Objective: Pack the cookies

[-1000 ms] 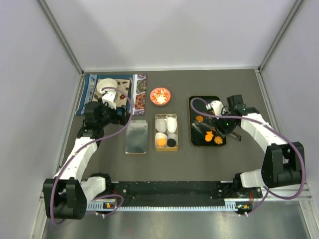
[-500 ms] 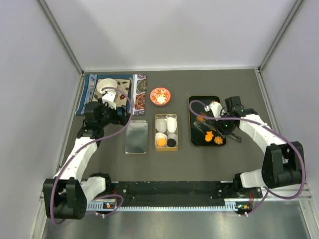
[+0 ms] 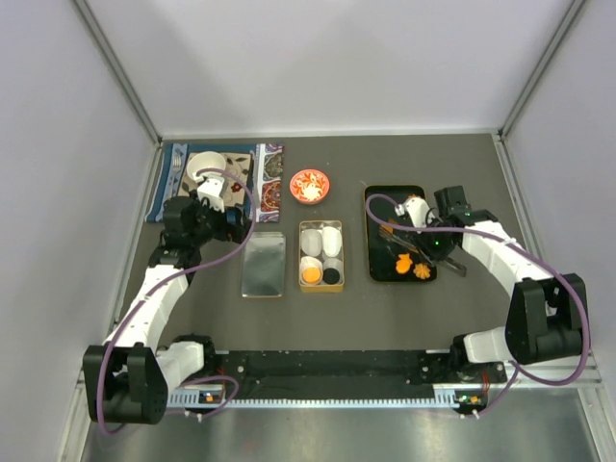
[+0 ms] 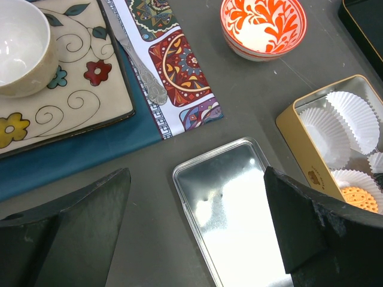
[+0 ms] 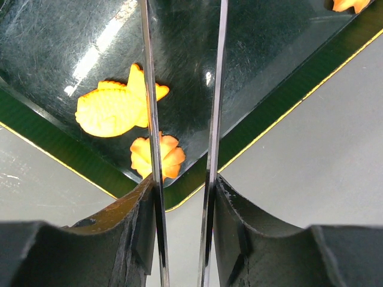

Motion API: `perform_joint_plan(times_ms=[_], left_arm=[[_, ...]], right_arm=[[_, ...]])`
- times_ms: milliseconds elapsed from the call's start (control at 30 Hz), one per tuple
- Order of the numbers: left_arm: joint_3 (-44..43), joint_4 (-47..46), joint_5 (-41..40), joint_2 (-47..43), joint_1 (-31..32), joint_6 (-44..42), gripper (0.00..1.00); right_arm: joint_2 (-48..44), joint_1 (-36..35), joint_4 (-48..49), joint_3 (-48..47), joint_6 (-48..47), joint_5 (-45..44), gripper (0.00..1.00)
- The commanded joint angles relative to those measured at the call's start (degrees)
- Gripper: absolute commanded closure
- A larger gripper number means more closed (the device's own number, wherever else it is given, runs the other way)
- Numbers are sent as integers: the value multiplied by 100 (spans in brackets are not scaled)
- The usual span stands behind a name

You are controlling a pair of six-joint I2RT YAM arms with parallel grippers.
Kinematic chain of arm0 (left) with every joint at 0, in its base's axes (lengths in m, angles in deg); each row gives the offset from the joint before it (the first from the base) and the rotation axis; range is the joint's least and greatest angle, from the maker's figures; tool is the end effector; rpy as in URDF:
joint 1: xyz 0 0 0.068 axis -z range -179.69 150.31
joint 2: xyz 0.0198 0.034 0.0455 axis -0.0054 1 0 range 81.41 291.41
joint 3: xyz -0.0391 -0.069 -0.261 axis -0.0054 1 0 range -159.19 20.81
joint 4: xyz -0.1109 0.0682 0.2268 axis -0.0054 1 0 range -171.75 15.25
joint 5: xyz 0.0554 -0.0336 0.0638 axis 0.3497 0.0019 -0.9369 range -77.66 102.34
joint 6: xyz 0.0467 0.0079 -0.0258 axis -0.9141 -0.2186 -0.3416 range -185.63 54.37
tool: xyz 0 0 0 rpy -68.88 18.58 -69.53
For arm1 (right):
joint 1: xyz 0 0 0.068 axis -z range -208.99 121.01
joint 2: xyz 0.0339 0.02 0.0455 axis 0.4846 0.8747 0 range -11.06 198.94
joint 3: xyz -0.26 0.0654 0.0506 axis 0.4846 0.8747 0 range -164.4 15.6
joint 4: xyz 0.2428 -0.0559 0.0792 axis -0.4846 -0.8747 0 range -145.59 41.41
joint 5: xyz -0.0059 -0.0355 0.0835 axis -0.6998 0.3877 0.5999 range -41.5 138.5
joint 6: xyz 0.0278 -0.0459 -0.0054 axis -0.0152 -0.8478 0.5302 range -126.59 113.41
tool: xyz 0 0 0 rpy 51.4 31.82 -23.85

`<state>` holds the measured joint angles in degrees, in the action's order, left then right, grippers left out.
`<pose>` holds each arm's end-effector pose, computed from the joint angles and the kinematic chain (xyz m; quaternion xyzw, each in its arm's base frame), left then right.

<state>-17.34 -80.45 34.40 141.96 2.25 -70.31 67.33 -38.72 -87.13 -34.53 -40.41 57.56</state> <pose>0.2371 -0.0214 0.2624 0.1519 0.8144 -0.1473 0.5404 0.2494 0.0485 0.2086 -0.3770 0.9009 0.0338 0.2122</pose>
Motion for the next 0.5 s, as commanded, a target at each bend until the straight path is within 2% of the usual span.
perform_joint_plan(times_ms=[0, 167, 467], left_arm=[[-70, -156, 87, 9, 17, -59, 1], [-70, -148, 79, -9, 9, -67, 1], [-78, -148, 96, 0, 9, -59, 1]], right_arm=[[-298, -81, 137, -137, 95, 8, 74], [-421, -81, -21, -365, 148, 61, 78], [-693, -72, -311, -744, 253, 219, 79]])
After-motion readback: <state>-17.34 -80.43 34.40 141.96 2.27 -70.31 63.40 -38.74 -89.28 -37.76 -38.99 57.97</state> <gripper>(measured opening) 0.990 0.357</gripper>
